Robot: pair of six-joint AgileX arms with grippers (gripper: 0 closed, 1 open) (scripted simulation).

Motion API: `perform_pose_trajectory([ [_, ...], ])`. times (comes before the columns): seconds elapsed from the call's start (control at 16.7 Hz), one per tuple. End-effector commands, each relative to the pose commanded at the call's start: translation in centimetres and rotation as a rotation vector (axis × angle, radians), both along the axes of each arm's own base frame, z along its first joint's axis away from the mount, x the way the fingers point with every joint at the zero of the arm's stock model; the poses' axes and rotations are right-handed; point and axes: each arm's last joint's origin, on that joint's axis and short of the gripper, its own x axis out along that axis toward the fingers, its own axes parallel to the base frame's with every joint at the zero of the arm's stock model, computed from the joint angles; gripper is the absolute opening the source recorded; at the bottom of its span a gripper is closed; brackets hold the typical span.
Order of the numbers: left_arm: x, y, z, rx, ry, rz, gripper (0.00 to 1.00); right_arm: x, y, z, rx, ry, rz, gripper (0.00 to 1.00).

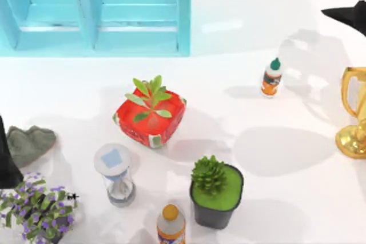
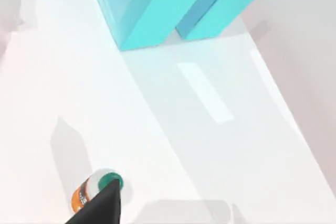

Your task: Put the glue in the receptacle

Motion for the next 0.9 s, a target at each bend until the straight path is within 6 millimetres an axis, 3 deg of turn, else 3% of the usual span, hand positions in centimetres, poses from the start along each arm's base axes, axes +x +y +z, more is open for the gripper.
perform_pose_trajectory([
  [0.24, 0.0, 0.0, 0.0, 0.000, 0.000, 0.000, 1.00, 7.6, 0.4, -5.5, -0.038, 0.124, 0.227, 1.00],
  [0.42, 0.0, 0.0, 0.0, 0.000, 0.000, 0.000, 1.00, 10.8, -0.3, -11.0, -0.019, 0.238, 0.345, 1.00],
  [0.66, 0.0, 0.0, 0.0, 0.000, 0.000, 0.000, 1.00, 12.0, -2.4, -16.5, 0.042, 0.383, 0.415, 1.00],
  [0.9, 0.0, 0.0, 0.0, 0.000, 0.000, 0.000, 1.00, 11.8, -3.8, -17.8, 0.075, 0.437, 0.420, 1.00],
])
